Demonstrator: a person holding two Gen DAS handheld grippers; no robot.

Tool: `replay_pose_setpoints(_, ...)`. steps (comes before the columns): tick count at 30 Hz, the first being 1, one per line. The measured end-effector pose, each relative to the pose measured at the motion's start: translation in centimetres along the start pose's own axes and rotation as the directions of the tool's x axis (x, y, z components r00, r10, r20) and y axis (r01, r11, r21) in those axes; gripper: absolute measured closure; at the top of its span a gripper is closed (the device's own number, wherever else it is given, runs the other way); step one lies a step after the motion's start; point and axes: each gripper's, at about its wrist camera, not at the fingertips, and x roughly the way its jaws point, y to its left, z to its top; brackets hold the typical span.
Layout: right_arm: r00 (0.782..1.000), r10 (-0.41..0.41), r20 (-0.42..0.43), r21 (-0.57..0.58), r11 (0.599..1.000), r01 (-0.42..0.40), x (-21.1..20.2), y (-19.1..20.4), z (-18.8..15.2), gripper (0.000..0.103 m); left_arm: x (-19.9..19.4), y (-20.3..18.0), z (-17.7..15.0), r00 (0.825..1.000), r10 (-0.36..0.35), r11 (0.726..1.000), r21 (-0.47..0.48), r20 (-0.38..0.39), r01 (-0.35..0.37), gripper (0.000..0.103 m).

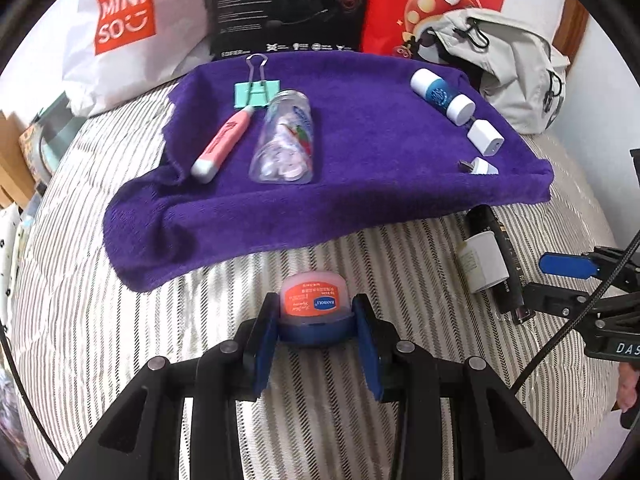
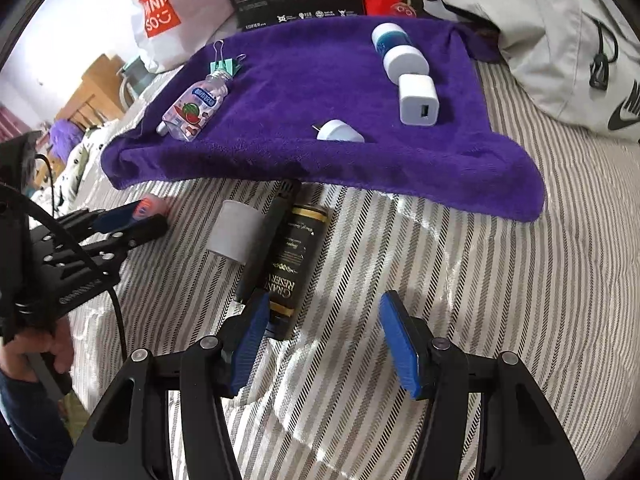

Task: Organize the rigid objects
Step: 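Grasp the orange-blue lip balm tin with the left tool while the right tool grasps the black-gold bottle, then lower the lip balm tin onto the towel and open the left tool while the right tool carries the bottle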

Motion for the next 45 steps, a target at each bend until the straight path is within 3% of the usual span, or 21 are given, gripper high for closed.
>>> replay_pose_setpoints(7,0.999,-0.031,0.009,-0.004,1.0,0.031,0.8,1.0,1.0,0.045,-0.3,1.1,-0.6,1.0,-0.003,1.0,-0.02,0.004,0.003,0.068)
replay_pose_setpoints(14,0.99,-0.131,0.06,-0.065,0.989,0.135,1.7,2.5,1.5,0.046,-0.3,1.0,-0.7,1.0,0.011,1.0,-0.023,0.007,-0.011,0.068)
replay_pose_setpoints(16,0.984,-0.154,0.092,-0.101,0.981,0.163,1.8,2.9,1.2,0.05,-0.3,1.0,-0.7,1.0,0.014,1.0,-0.026,0.008,-0.014,0.068)
replay_pose_setpoints(18,0.984,-0.148,0.095,-0.102,0.982,0.158,1.4,2.4,0.8,0.073,-0.3,1.0,-0.8,1.0,0.014,0.999,-0.034,0.009,-0.014,0.068)
replay_pose_setpoints(20,0.988,-0.139,0.07,-0.087,0.986,0.144,0.8,0.9,0.5,0.079,-0.3,0.9,-0.8,1.0,0.018,0.999,-0.03,0.01,-0.018,0.068)
replay_pose_setpoints(26,0.991,-0.125,0.053,-0.078,0.988,0.129,-0.2,-1.6,-0.5,0.079,-0.3,1.0,-0.9,1.0,0.017,1.0,-0.026,0.017,-0.016,0.068)
replay_pose_setpoints(31,0.982,-0.173,0.079,-0.117,0.976,0.181,0.2,-0.5,-0.4,0.079,-0.3,1.0,-0.9,1.0,0.022,0.999,-0.027,0.017,-0.022,0.068)
replay_pose_setpoints(45,0.984,-0.134,0.114,-0.124,0.981,0.148,0.2,-1.0,-0.7,0.078,-0.1,0.4,-0.9,0.997,0.066,0.998,-0.006,0.029,-0.066,0.068)
